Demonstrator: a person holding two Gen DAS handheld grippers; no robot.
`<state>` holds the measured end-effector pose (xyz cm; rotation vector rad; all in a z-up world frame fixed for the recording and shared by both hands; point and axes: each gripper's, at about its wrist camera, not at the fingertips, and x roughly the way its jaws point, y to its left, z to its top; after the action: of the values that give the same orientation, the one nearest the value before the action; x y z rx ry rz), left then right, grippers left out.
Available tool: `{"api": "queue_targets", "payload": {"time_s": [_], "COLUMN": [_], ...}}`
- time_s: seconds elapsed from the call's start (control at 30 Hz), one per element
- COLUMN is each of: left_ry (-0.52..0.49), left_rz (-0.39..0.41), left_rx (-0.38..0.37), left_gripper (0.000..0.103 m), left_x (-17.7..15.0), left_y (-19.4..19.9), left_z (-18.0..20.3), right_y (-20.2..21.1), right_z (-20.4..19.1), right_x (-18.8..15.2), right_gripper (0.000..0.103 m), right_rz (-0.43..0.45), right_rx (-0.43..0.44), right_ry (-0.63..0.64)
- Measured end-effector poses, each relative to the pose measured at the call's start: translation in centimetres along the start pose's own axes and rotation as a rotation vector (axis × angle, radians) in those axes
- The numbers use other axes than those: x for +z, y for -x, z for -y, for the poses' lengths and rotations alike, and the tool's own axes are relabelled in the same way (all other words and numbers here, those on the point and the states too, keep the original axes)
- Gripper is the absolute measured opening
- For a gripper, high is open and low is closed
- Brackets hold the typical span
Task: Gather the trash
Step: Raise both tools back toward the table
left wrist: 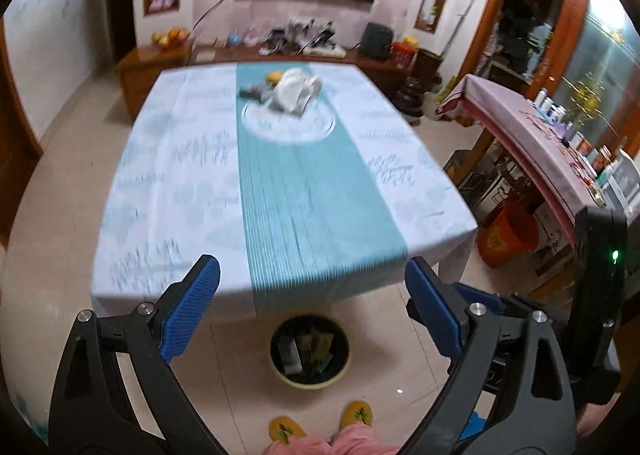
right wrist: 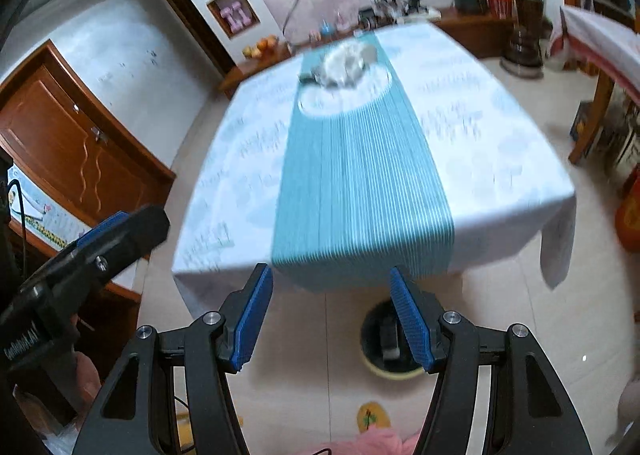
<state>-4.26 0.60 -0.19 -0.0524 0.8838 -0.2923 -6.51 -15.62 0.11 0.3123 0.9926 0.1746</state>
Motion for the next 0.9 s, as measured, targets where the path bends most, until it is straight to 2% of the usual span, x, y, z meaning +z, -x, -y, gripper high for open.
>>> {"api": "queue_targets", "payload": {"time_s": [0.23,0.33,0.43,0.67,0.9], "left_ry": [-0.137,-0.142,-0.105,0.032,0.106], "left_rz": [0.123,0.141,0.137,0.103,0.086], "left_rx": [0.04,0.038,0.024,0.022,0.135], "left_gripper": [0.092,0.092,0.092,0.092,0.092], "left_x": [5.4,7.6,9.9,14.9,19.8], "left_y": [3.6,4.2,4.0,1.4,-5.7], "left_z": [0.6,0.4,-0.4,-2.3,-3.6], "right_y": [2.4,2.7,2.6,-1.4,-9.9], "right_z": [-3.1,-4.1,-4.4,-2.5,2.2], "right_x": [5.9,8.5,10.9,16.8,25.3], "right_gripper": [0.062,0.062,0.062,0.062,0.062], "right_rz": [0.133,0.175,0.194,0.167,0.059], "right_rx": [-0.013,-0.012,0.003,0.042,0.119], "right_ry": [0.042,0.069,0.088,0.131,0.185]}}
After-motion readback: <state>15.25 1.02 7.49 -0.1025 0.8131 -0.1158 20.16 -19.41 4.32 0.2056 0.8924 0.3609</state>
